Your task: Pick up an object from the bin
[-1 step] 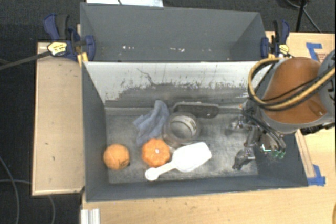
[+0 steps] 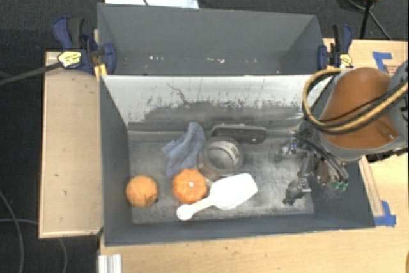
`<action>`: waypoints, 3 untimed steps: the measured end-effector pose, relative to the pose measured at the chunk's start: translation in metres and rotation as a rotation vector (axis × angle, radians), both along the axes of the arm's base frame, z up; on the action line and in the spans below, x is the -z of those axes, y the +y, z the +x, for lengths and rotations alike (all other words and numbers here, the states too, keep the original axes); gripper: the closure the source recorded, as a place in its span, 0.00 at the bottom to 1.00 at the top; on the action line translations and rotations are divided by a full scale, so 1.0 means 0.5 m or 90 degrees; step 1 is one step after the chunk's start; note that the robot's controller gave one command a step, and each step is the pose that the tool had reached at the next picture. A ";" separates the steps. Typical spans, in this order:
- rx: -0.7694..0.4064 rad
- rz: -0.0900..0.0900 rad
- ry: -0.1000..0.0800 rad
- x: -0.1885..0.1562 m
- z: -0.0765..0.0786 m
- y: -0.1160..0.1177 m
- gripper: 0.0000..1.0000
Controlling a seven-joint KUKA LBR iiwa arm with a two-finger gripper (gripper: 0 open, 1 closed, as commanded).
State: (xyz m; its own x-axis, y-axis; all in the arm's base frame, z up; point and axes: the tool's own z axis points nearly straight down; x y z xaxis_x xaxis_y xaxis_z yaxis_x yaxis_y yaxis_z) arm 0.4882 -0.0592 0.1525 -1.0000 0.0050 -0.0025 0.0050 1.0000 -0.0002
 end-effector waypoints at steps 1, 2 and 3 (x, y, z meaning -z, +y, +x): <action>-0.028 0.000 -0.003 0.139 0.030 0.138 0.00; -0.032 0.000 0.000 0.154 0.031 0.154 0.00; -0.074 0.000 0.004 0.108 -0.006 0.209 0.00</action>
Offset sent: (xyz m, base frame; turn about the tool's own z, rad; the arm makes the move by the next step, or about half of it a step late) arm 0.0747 0.0812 -0.0148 -0.0594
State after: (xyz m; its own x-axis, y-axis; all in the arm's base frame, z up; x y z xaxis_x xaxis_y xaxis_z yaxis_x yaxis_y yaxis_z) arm 0.4854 0.0454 0.0987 -0.9939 -0.1105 0.0039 -0.1105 0.9939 -0.0006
